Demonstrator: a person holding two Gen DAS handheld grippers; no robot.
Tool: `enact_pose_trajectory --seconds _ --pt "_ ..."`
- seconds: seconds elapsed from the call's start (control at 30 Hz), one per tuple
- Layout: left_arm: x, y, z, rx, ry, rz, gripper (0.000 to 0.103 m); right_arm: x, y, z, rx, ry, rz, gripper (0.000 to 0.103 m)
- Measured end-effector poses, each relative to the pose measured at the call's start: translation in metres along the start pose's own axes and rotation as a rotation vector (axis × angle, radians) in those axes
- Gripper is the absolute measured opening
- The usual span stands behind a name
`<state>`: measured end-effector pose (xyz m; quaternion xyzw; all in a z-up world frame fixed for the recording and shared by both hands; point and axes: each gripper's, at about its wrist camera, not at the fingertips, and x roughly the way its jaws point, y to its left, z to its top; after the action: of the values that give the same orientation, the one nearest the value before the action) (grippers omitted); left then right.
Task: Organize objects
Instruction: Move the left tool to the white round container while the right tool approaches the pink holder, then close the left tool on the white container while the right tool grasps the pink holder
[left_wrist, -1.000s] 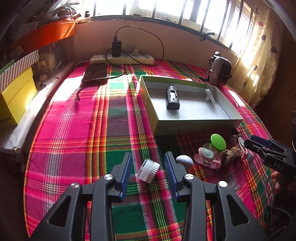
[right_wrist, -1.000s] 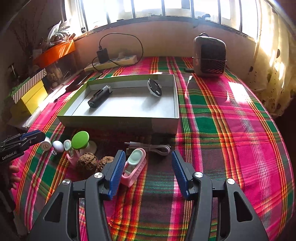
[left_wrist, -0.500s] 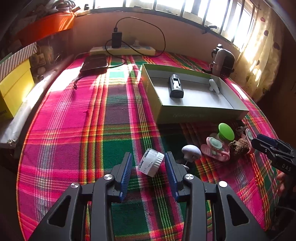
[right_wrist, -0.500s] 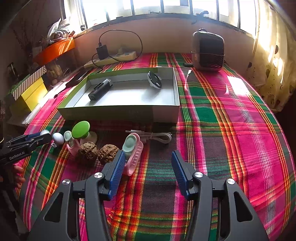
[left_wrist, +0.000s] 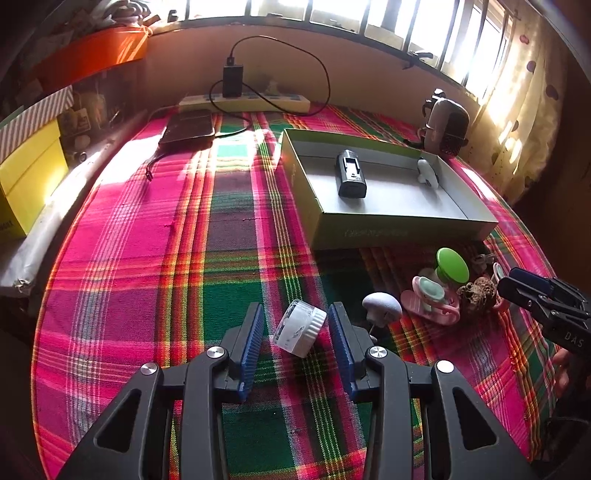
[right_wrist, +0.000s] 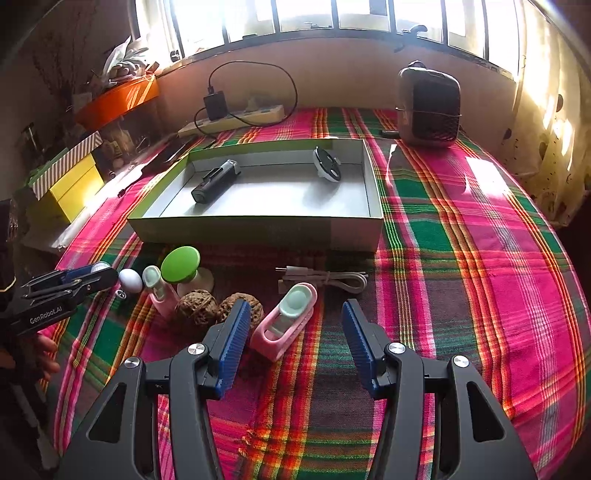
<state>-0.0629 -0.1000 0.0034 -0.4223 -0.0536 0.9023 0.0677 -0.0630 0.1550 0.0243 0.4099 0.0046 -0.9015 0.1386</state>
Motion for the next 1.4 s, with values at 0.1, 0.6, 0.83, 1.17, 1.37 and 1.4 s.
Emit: enact_pose_trajectory --seconds 0.1,0.6,0.83,1.17,1.37,1.4 --pt "0.0 0.0 0.0 0.0 0.001 0.001 0.035 0.001 0.0 -0.001 0.005 0.01 0.007 0.053" --pt "0.0 0.001 0.001 -0.001 0.0 -0.001 0.035 0.006 -0.001 -0.008 -0.012 0.048 -0.058 0.053" --pt "0.0 0.0 0.0 0.001 0.001 0.0 0.035 0.011 -0.003 -0.008 -0.02 0.063 -0.069 0.053" --pt "0.001 0.0 0.002 -0.001 0.001 0.016 0.035 0.016 -0.001 -0.005 -0.048 0.06 -0.088 0.053" --pt "0.002 -0.003 0.002 0.007 0.002 0.033 0.034 0.015 0.0 -0.005 -0.061 0.061 -0.091 0.053" --pt "0.002 -0.003 0.002 0.008 0.003 0.036 0.033 0.015 0.001 -0.005 -0.064 0.061 -0.092 0.053"
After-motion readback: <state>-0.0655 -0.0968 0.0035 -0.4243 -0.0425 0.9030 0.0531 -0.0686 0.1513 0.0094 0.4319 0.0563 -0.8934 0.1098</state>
